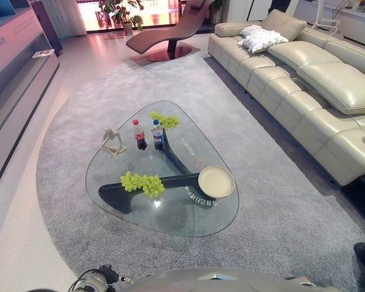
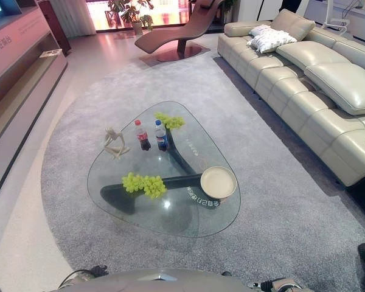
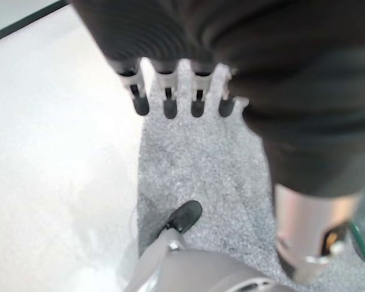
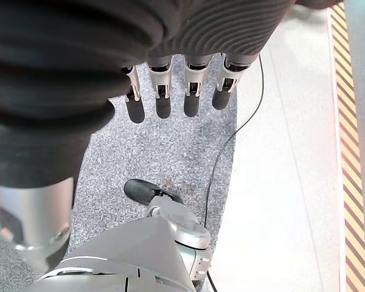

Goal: Pick up fruits into the plate

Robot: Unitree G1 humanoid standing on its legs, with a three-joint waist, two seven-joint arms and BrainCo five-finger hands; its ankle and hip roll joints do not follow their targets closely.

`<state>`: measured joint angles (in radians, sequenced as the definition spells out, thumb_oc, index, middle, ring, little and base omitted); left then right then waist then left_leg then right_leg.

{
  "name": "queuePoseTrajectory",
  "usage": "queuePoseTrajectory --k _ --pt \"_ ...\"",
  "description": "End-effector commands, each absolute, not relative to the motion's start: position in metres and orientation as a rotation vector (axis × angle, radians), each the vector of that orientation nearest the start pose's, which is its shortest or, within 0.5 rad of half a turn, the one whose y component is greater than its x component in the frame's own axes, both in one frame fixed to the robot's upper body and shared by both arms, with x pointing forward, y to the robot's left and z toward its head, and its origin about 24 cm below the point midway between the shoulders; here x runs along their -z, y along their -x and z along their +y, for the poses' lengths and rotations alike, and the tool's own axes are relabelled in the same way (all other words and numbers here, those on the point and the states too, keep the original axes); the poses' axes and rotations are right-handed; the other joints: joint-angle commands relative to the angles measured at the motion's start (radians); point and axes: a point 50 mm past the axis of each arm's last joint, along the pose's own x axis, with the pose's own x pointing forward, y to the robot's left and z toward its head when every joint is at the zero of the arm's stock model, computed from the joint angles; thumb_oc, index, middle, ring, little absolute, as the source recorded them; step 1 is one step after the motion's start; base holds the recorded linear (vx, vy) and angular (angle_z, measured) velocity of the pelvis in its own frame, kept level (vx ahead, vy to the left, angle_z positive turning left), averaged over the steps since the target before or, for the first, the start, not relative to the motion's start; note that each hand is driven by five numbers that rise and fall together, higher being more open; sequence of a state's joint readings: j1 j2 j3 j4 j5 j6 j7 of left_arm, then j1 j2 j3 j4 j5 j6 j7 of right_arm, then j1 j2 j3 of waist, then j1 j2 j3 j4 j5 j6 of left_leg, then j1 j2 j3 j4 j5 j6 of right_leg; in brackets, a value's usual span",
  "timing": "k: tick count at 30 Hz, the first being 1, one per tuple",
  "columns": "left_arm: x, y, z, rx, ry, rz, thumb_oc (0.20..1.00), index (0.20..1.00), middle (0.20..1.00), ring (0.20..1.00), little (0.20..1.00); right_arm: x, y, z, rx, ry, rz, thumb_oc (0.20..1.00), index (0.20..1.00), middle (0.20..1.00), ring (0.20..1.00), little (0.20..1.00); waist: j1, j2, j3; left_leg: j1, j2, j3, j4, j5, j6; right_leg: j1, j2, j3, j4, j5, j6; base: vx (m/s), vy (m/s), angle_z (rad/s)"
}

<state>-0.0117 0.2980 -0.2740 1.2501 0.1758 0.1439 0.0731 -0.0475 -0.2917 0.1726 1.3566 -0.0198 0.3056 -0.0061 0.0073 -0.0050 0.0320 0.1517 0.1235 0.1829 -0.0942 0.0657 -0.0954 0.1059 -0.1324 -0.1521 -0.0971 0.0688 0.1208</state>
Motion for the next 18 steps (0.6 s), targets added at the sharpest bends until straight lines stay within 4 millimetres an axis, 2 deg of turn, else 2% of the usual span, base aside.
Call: queuePoseTrajectory --k 1,11,18 --pt "0.156 -0.094 0.260 0.014 -0.651 1.348 1.000 1.000 1.000 1.000 1.000 0.159 -0.070 -0.259 0.086 0.414 1.615 1.000 1.000 1.000 1.000 1.000 -0.006 -0.015 0.047 0.006 -0.022 -0.058 0.007 -0.118 0.030 0.051 -0.001 -0.038 0.029 -0.096 0.010 0.00 0.000 0.00" --pt "0.154 -0.099 0.260 -0.036 -0.628 1.296 1.000 1.000 1.000 1.000 1.000 0.160 -0.068 -0.258 0.079 0.414 1.620 1.000 1.000 1.000 1.000 1.000 -0.010 -0.013 0.053 0.004 -0.023 -0.053 0.007 -0.118 0.029 0.048 -0.002 -0.038 0.028 -0.093 0.010 0.00 -0.001 0.00" --pt "0.149 -0.113 0.261 -0.107 -0.611 1.167 1.000 1.000 1.000 1.000 1.000 0.160 -0.067 -0.259 0.075 0.415 1.623 1.000 1.000 1.000 1.000 1.000 -0.017 -0.007 0.061 -0.001 -0.020 -0.045 0.007 -0.115 0.026 0.038 -0.003 -0.029 0.029 -0.091 0.012 0.04 -0.010 -0.01"
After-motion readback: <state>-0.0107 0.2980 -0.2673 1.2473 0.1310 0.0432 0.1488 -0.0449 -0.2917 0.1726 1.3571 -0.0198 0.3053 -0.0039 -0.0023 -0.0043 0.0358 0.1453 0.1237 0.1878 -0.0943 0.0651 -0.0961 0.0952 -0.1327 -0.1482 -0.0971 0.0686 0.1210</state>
